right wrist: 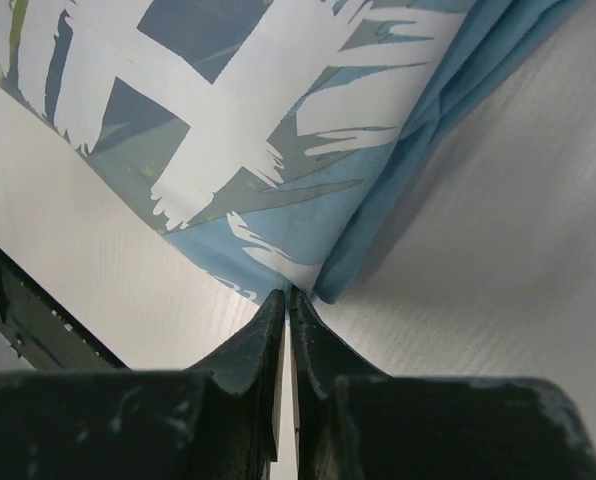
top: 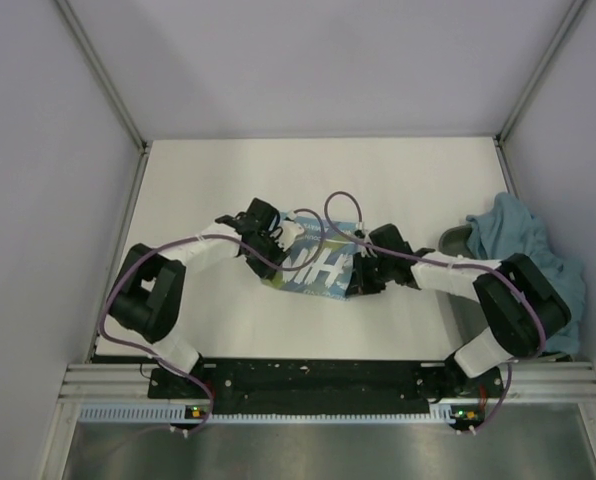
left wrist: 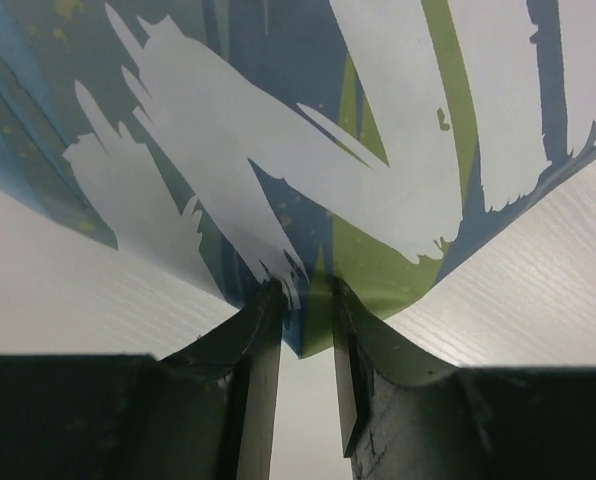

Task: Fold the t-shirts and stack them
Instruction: Smooth out wrinkles on the folded tshirt, then put the neatly folded tshirt into the corner of the board with the left arm

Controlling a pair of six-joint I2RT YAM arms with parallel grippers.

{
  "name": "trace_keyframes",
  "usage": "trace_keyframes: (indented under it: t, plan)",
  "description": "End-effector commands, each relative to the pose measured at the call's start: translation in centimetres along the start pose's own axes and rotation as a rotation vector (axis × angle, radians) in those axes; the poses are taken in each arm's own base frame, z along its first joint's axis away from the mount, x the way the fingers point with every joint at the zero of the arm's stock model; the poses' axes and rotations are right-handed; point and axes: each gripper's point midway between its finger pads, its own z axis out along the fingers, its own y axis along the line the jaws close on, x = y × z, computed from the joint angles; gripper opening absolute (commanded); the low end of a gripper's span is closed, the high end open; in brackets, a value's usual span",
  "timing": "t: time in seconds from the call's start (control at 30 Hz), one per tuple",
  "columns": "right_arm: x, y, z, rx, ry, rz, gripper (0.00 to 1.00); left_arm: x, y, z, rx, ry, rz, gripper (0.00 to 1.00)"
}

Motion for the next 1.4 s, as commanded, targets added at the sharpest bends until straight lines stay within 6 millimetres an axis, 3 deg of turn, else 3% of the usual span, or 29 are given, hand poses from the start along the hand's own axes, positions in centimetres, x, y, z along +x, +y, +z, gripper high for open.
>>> trace_keyframes:
  t: [0.0, 0.13, 0.23, 0.4, 0.7, 0.77, 0.83, 0.93, 0.97, 1.13, 1.37]
  plan:
    - [-1.2, -0.4, -1.8, 0.074, -0.056, -0.028, 0.05, -0.5, 0.9, -3.4, -0.055, -0.037, 0.041, 0.34]
    - [-2.5, 0.0, -3.4, 0.108, -0.095, -0.058, 0.13, -3.6, 2.3, -7.3, -0.045, -0.188, -0.084, 0.45]
    - [-3.8, 0.6, -4.7, 0.112, -0.143, -0.069, 0.25, -4.3, 3.4, -7.6, -0.009, -0.237, -0.233, 0.49]
    - [-4.7, 0.1, -6.1, 0.140, -0.169, -0.078, 0.37, -5.1, 3.9, -4.9, 0.090, -0.231, -0.395, 0.55]
    - [-5.3, -1.4, -8.5, 0.178, -0.221, -0.075, 0.41, -6.5, 5.7, 0.0, 0.123, -0.192, -0.551, 0.59]
    - [-5.3, -1.6, -9.1, 0.188, -0.240, -0.079, 0.41, -6.1, 5.5, 1.1, 0.145, -0.163, -0.576, 0.55]
    - [-5.3, -2.0, -9.5, 0.201, -0.249, -0.076, 0.41, -6.0, 4.9, 1.8, 0.199, -0.148, -0.598, 0.38]
    - [-5.1, -2.3, -9.9, 0.212, -0.257, -0.072, 0.41, -5.9, 3.9, 2.0, 0.266, -0.136, -0.613, 0.04]
    - [-5.1, -2.4, -10.0, 0.215, -0.260, -0.072, 0.41, -5.6, 3.9, 1.9, 0.267, -0.132, -0.617, 0.00]
    - [-5.1, -2.4, -10.7, 0.228, -0.272, -0.090, 0.41, -3.0, 6.6, 0.1, 0.185, -0.141, -0.618, 0.00]
    - [-5.7, -2.5, -11.8, 0.255, -0.292, -0.130, 0.41, 4.7, 13.2, -3.7, -0.006, -0.087, -0.638, 0.00]
